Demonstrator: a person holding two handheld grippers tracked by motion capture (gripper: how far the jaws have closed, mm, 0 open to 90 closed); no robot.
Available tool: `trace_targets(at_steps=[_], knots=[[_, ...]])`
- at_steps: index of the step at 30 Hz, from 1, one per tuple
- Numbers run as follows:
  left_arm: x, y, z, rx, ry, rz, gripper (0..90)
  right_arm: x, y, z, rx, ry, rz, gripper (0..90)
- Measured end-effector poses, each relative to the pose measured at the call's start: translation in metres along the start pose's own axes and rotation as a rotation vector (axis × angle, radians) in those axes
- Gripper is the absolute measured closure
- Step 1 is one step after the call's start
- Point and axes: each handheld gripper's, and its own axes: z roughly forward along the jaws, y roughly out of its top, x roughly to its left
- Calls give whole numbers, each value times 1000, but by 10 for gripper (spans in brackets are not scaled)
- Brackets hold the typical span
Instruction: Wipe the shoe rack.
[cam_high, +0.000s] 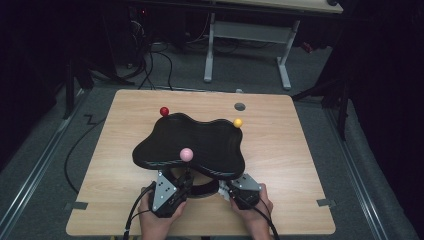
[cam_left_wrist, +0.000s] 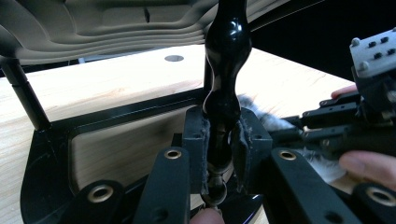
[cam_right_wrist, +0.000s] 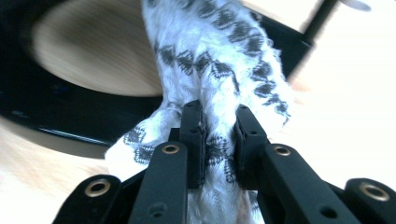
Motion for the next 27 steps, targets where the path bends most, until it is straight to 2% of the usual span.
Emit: trace_targets(at_steps=[2,4,5,6,7,9,10,12,14,16,17,19,24,25,26,27], knots=[[-1,0,0,-5,5,0,764,-3,-2,0,11,1,31,777],[-1,0,1,-5,6,0,764,1,-2,-1,14,-4,37,778],[-1,0,1,-6,7,0,764,6,-1,-2,15,-8,24,780],[-1,0,1,-6,7,-1,765,17,2,-4,8,15,-4,778],[-1,0,1,-5,7,0,765,17,2,-4,8,15,-4,778],[-1,0,1,-5,7,-1,765,29,6,-5,4,55,-26,780],[-1,0,1,-4,9,-2,764,40,10,-6,-1,81,-42,779],[-2,0,1,-4,8,-4,764,44,12,-6,0,96,-43,778],[-5,0,2,-3,6,5,765,64,19,-5,-8,174,-98,771],[-5,0,2,-3,9,5,766,68,19,-6,-11,176,-108,771],[-5,-1,2,-4,8,6,766,69,19,-5,-15,167,-129,771],[-5,-1,2,-4,7,5,767,61,17,-4,-17,182,-108,770],[-4,-1,2,-4,5,8,767,30,10,0,-6,89,-65,776],[-4,-1,2,-4,5,8,767,30,10,0,-6,89,-65,776],[-5,-1,2,-4,4,8,767,13,6,3,-5,67,-17,775],[-4,-1,2,-4,3,9,767,9,6,3,1,60,7,775]])
